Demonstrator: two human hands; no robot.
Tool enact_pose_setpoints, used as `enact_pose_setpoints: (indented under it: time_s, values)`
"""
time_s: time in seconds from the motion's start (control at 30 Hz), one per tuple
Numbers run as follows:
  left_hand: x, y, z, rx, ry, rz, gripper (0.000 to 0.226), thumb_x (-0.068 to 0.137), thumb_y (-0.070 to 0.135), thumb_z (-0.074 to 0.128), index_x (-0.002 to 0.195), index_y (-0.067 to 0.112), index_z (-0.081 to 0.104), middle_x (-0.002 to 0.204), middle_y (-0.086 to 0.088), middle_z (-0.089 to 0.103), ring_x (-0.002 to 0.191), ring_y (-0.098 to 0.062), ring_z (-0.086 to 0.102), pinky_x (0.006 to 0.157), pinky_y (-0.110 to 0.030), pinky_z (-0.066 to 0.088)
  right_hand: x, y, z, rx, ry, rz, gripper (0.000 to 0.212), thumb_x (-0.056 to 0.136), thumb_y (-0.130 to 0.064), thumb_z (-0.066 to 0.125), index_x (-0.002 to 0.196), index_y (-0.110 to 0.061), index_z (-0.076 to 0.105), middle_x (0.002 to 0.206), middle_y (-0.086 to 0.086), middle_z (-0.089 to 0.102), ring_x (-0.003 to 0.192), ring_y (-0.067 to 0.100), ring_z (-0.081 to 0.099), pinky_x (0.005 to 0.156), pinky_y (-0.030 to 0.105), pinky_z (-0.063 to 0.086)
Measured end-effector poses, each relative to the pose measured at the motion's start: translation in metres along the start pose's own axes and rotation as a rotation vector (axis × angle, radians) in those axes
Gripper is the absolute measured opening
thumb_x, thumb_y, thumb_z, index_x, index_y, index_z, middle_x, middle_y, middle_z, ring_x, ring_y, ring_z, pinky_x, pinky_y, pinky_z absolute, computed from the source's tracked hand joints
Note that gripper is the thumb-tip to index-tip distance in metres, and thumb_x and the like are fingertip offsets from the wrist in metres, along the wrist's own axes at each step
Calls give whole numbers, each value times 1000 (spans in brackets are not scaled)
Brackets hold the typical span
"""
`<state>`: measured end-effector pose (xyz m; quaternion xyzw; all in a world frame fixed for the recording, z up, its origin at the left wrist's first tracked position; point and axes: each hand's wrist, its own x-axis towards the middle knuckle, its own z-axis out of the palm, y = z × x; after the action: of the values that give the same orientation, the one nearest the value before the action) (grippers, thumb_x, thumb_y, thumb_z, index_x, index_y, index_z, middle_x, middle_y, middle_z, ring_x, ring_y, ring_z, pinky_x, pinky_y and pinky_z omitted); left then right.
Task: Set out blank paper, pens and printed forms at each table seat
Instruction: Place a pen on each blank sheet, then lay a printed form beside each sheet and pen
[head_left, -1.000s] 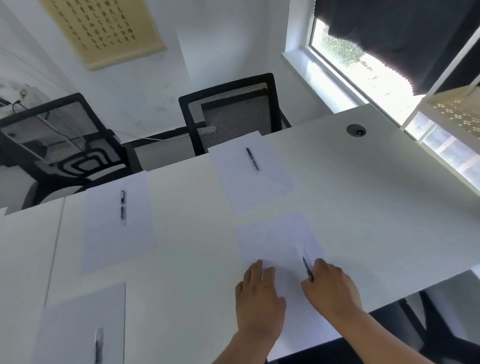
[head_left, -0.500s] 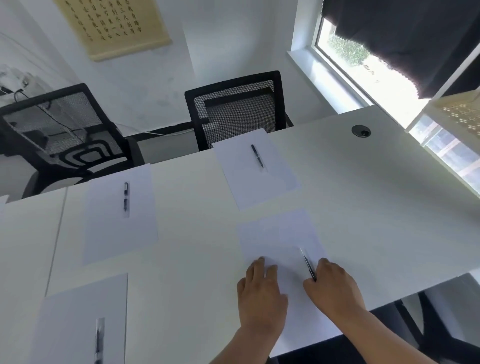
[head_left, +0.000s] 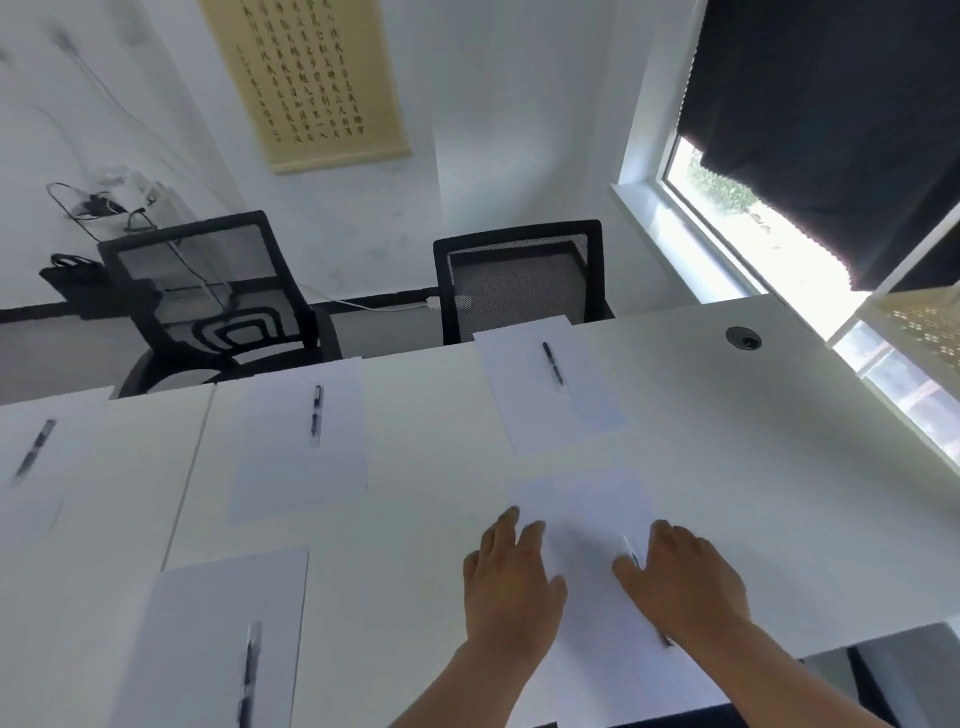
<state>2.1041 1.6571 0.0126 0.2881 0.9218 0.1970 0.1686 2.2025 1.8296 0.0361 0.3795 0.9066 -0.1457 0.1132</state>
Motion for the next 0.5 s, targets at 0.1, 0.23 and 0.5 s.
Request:
enact_pose_setpoints:
  time_s: [0.1, 0.23, 0.5]
  values:
    - [-14, -9, -44, 0, 79, -32, 67, 106, 47, 59, 167, 33, 35, 180, 6, 18, 165, -16, 22, 130, -41, 25, -11, -33, -36, -57, 84, -136, 37, 97, -60, 47, 96, -24, 50, 91, -8, 52, 95, 19, 56, 75, 35, 46]
    - [-46, -8, -111, 11, 202, -103, 64, 107, 49, 57, 166, 31, 38, 178, 6, 24, 161, -16, 30, 127, -41, 30, -36, -75, -88, -102, 186, -320, 38, 98, -61, 45, 94, -23, 50, 90, -7, 50, 91, 19, 50, 77, 35, 42]
    - [-170, -4, -223, 86, 452, -269, 63, 107, 45, 60, 165, 27, 43, 175, 1, 32, 158, -22, 38, 124, -47, 34, -141, -156, -151, -75, 304, -597, 39, 96, -58, 45, 101, -21, 56, 98, -4, 56, 96, 20, 55, 83, 37, 49]
